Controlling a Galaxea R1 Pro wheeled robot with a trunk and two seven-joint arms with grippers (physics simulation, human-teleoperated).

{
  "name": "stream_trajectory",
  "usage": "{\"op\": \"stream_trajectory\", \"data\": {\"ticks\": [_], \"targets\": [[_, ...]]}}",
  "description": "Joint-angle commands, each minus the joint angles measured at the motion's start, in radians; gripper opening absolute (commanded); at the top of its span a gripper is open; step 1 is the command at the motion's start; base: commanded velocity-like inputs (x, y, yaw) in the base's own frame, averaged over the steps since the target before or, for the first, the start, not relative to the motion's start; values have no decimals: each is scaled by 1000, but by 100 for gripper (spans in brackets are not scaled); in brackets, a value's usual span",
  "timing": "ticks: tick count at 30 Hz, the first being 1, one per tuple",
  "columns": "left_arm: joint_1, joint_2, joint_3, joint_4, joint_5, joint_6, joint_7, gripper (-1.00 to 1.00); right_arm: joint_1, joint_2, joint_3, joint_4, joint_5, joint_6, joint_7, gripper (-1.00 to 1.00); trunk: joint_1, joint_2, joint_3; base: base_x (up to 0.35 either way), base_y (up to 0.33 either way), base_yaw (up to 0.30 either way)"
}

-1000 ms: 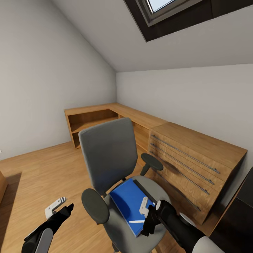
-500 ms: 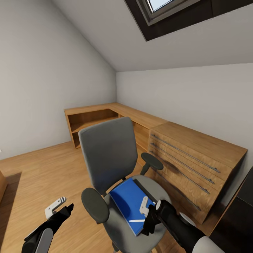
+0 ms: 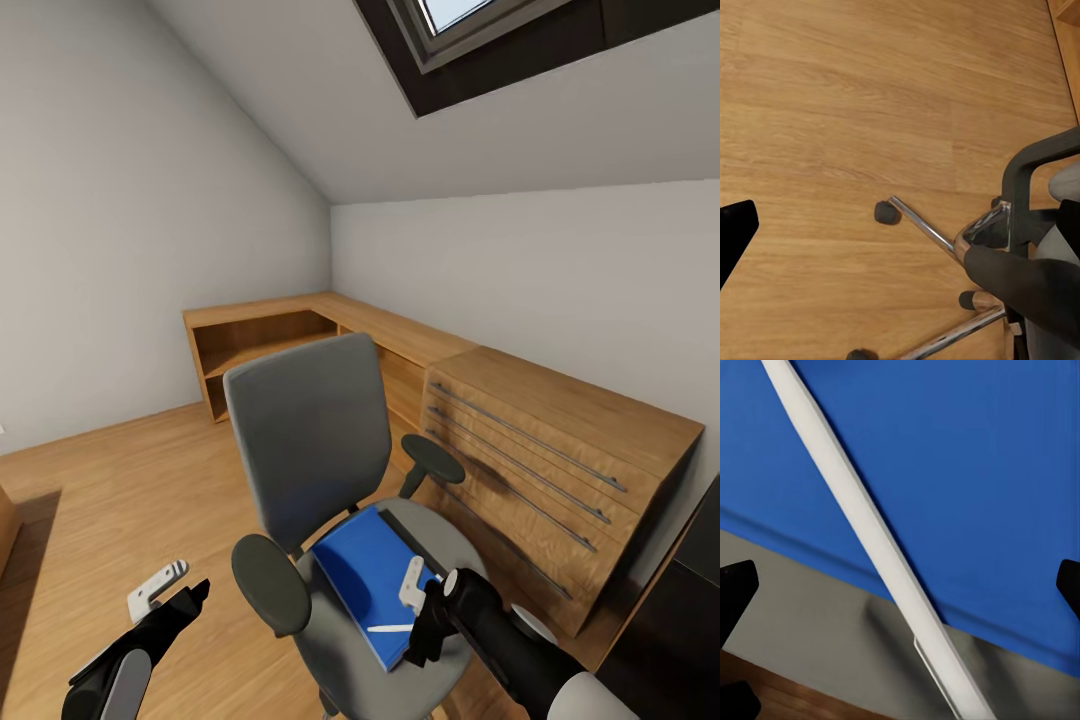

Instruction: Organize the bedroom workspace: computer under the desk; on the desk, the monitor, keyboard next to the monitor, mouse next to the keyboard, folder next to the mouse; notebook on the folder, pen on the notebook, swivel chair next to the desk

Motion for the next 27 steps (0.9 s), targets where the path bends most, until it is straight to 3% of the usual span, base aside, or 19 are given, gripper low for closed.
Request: {"op": "stream_trajectory", "data": {"ticks": [1,14,27], "targets": [[-1,-1,1,-2,11,4,7,100,-1,-1,2,-2,10,2,7,100,0,-1,-1,0,0,0],[-1,-2,1,-1,11,4,7,100,-1,0,-12,-2,9,32,5,100,0,-1,-1,0,0,0],[-1,-2,1,-1,11,4,7,100,-1,2,-57,-2,9,43,-9,100,0,-1,-1,0,0,0]]}}
